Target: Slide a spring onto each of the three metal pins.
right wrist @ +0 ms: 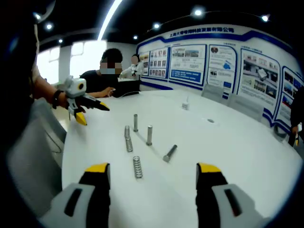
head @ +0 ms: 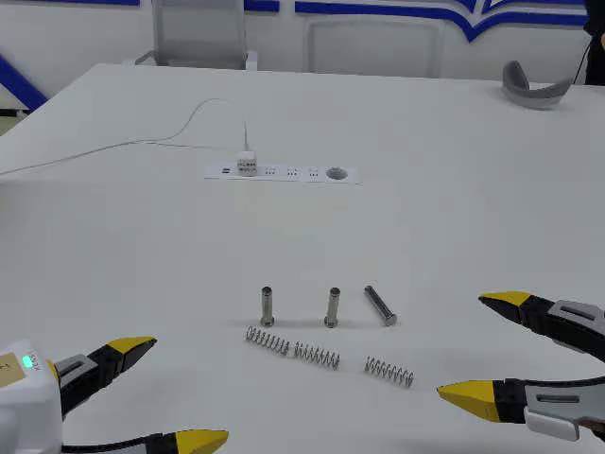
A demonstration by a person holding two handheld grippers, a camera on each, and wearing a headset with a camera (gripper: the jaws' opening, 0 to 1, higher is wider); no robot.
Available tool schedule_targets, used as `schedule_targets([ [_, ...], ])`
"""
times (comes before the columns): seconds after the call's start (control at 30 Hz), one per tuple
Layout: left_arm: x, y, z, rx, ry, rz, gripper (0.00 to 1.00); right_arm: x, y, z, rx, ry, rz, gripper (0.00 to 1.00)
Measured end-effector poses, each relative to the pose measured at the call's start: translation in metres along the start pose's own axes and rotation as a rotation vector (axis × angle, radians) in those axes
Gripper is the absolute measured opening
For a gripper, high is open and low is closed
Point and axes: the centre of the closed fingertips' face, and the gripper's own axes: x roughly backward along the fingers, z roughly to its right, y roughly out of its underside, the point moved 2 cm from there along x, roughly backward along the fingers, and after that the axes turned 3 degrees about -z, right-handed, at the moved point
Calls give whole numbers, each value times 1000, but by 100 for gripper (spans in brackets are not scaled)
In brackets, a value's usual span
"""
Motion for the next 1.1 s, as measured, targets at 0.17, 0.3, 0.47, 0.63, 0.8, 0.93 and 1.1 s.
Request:
schedule_targets([
  [0.17,0,-1,0,0,3,1,80,0,1,-2,-2,-1,-7,75],
  [0.3,-1,-1,0,2,3,4,80,1,1,-2,-3,3,-13,74],
  [0.47,-1,-2,1,4,4,5,80,1,1,-1,-6,11,-20,73],
  [0.63,-1,-1,0,7,5,5,80,1,0,0,-7,18,-23,72],
  [0.8,-2,-1,0,10,6,8,79,-1,-2,1,-10,21,-27,71],
  [0.93,-2,0,1,10,9,7,79,-3,-3,6,-12,30,-33,70],
  [1.1,-2,-1,2,11,11,9,79,-6,-3,11,-13,41,-47,69],
])
